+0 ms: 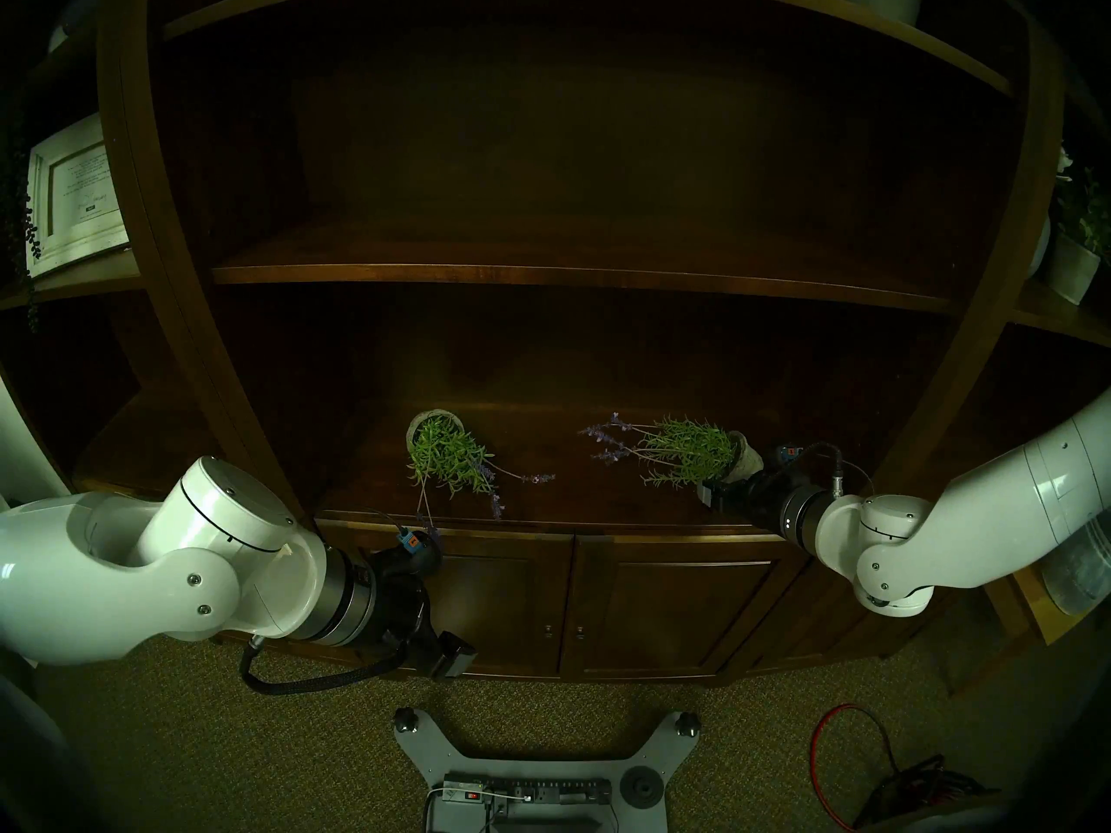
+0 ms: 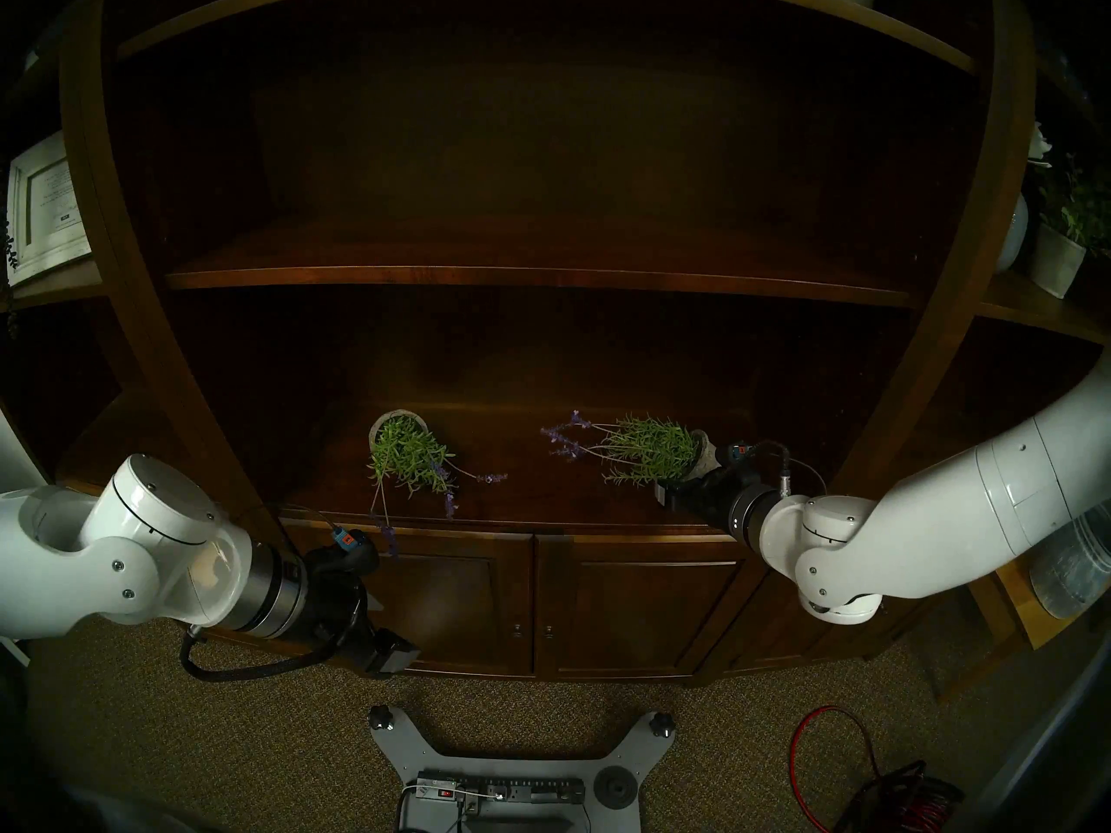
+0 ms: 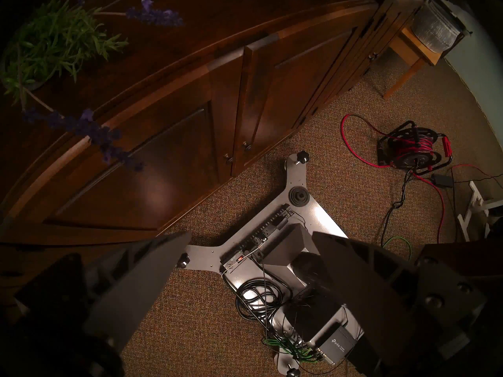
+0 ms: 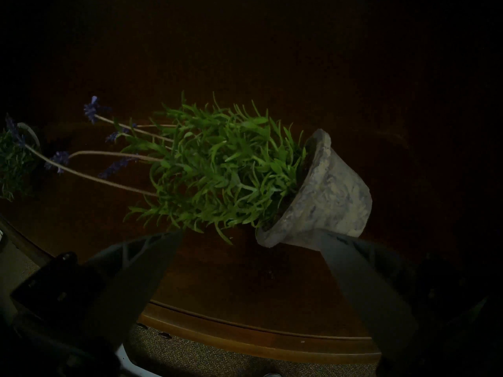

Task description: Place the fake decorative plant upright

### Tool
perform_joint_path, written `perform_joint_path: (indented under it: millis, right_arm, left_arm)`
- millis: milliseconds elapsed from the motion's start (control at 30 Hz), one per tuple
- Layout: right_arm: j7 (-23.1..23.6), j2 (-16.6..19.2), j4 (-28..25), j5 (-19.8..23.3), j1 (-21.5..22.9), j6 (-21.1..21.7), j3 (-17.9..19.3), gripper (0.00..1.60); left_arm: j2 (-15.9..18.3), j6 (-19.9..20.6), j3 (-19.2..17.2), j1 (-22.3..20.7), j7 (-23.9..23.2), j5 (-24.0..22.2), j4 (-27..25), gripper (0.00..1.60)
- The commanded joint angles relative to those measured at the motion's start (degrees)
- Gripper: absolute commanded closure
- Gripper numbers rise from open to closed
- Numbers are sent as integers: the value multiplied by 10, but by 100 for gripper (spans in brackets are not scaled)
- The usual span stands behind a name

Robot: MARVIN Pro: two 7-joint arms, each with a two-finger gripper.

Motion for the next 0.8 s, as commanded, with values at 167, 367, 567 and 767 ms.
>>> perform_joint_path:
  millis: [167, 367, 567, 767]
  right_arm:
    - [-11, -13, 6, 9, -2, -2, 22, 0]
    - [-32, -28, 11, 17, -11, 0, 26, 0]
    - [-34, -32, 15, 21, -15, -2, 27, 26]
    - [-32, -33, 16, 21, -14, -4, 26, 86]
  left_arm:
    - [-1, 1, -8, -7, 1, 0, -1, 0]
    - [-1, 1, -8, -7, 1, 0, -1, 0]
    - [-1, 1, -8, -7, 1, 0, -1, 0]
    - [-1, 1, -8, -7, 1, 0, -1, 0]
